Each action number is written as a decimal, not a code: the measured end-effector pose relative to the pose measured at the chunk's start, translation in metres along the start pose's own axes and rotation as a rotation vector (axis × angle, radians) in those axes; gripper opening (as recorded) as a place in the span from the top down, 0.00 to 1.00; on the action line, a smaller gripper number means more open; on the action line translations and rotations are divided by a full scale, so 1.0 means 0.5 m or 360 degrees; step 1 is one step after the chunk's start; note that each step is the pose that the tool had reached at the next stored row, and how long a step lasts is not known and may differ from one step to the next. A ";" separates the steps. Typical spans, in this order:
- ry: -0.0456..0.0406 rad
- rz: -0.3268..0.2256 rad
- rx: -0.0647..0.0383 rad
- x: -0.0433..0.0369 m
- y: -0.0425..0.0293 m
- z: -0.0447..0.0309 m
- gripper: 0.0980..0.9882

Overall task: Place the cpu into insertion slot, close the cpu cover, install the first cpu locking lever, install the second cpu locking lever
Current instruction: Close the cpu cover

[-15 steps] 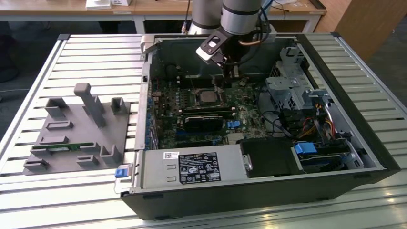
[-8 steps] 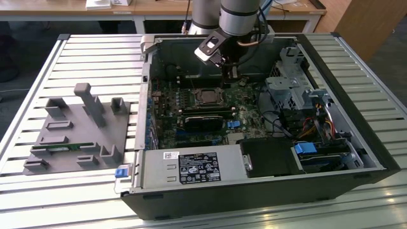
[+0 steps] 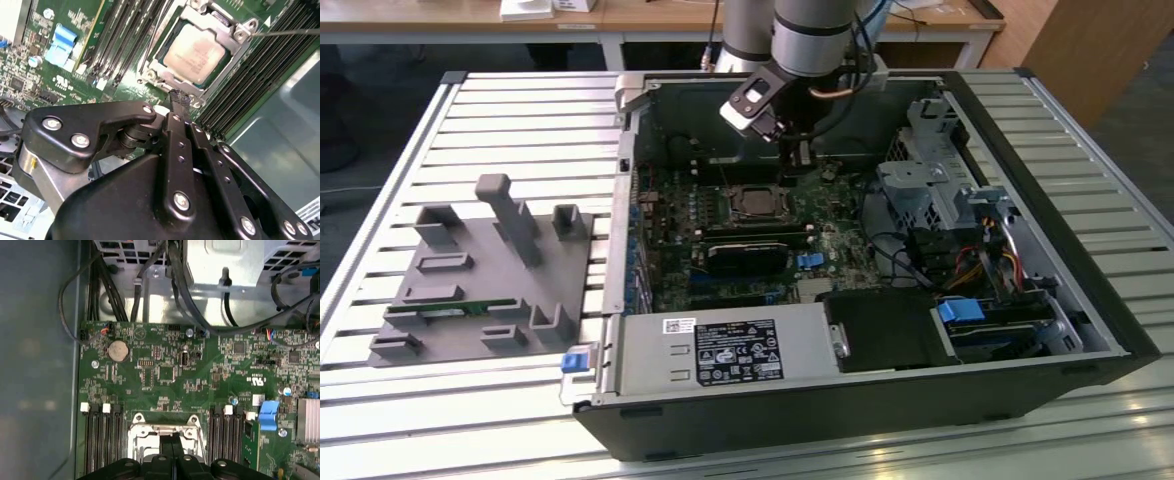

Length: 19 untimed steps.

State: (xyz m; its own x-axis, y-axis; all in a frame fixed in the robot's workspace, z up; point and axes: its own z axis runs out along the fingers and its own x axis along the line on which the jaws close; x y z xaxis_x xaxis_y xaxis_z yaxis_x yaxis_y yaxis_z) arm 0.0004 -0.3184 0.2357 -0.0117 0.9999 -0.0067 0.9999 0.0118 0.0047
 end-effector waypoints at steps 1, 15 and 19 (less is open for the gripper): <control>0.0000 0.0000 0.0000 0.000 -0.004 0.000 0.99; 0.0000 0.0000 0.0000 0.001 -0.043 0.001 0.99; 0.0000 0.0000 0.0000 0.001 -0.047 0.001 0.99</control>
State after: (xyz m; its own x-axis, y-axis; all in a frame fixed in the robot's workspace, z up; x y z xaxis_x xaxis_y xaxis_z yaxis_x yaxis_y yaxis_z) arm -0.0229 -0.3184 0.2352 -0.0118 0.9999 -0.0067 0.9999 0.0118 0.0047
